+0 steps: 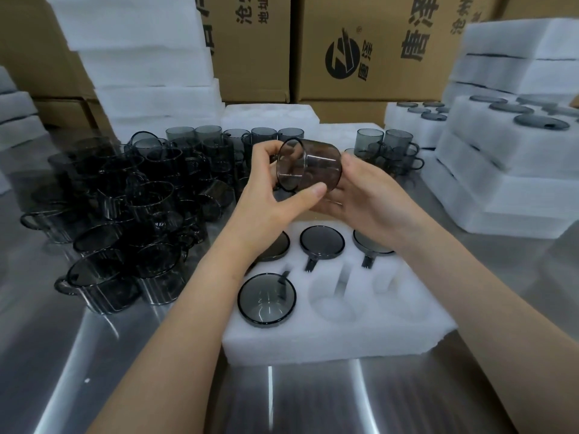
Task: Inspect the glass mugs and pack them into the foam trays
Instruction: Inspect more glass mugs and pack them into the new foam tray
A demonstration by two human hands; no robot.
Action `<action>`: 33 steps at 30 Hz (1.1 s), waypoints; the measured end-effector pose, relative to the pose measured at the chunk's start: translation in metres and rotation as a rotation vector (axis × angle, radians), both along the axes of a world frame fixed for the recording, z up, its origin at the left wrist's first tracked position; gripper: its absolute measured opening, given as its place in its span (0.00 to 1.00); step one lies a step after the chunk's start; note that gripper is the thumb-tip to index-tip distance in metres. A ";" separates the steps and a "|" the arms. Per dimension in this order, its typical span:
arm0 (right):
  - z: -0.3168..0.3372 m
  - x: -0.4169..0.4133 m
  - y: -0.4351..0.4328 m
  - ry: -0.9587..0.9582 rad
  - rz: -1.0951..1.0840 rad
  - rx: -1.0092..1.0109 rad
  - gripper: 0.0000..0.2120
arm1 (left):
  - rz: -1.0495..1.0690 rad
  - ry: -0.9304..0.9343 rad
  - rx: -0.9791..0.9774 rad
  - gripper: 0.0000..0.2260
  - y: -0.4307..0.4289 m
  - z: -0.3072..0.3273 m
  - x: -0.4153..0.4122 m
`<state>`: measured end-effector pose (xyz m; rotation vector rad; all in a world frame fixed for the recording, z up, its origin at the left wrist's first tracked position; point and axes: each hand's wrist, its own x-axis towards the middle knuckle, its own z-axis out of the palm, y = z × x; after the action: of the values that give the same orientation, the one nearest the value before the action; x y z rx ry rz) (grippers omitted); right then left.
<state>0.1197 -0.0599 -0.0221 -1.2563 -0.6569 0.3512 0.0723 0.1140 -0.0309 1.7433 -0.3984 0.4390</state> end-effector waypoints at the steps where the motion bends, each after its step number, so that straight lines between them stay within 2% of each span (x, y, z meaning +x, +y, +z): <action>1: 0.000 0.000 0.000 -0.016 -0.018 0.009 0.21 | 0.007 -0.002 0.009 0.26 0.000 0.000 0.000; 5: -0.001 -0.003 0.003 -0.090 -0.198 -0.015 0.13 | 0.063 -0.051 0.101 0.34 -0.001 -0.002 0.002; 9: -0.002 -0.007 0.007 -0.227 -0.370 -0.180 0.10 | 0.072 -0.087 0.254 0.31 -0.003 -0.001 0.001; 12: -0.001 -0.005 0.007 -0.265 -0.461 -0.182 0.07 | 0.057 -0.105 0.288 0.31 -0.004 0.001 0.000; 14: -0.001 -0.004 0.008 -0.238 -0.493 -0.161 0.10 | 0.040 -0.102 0.290 0.32 -0.004 0.002 0.000; 17: 0.001 -0.003 0.006 -0.120 -0.462 -0.066 0.12 | 0.018 -0.080 0.255 0.31 -0.003 0.002 -0.001; 20: 0.004 -0.002 0.001 -0.015 -0.245 0.019 0.10 | 0.031 -0.086 0.179 0.27 -0.003 0.002 -0.001; 23: 0.006 -0.003 -0.002 0.053 -0.024 0.084 0.20 | 0.053 -0.059 0.080 0.24 -0.002 0.002 0.000; 25: 0.005 -0.002 -0.002 0.048 0.044 0.083 0.23 | 0.047 -0.037 0.030 0.23 -0.001 0.002 0.001; 27: 0.005 -0.002 -0.001 0.071 0.006 0.046 0.23 | 0.038 -0.031 0.044 0.21 -0.002 0.001 0.001; 29: 0.004 -0.002 0.000 0.087 -0.075 0.003 0.18 | 0.045 -0.026 0.106 0.23 -0.002 0.001 0.001; 33: 0.003 -0.006 0.006 -0.011 -0.263 -0.069 0.15 | 0.053 -0.032 0.205 0.27 -0.002 0.000 0.000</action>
<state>0.1136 -0.0539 -0.0193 -1.3930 -0.4842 0.1506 0.0722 0.1123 -0.0305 1.9513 -0.4333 0.4778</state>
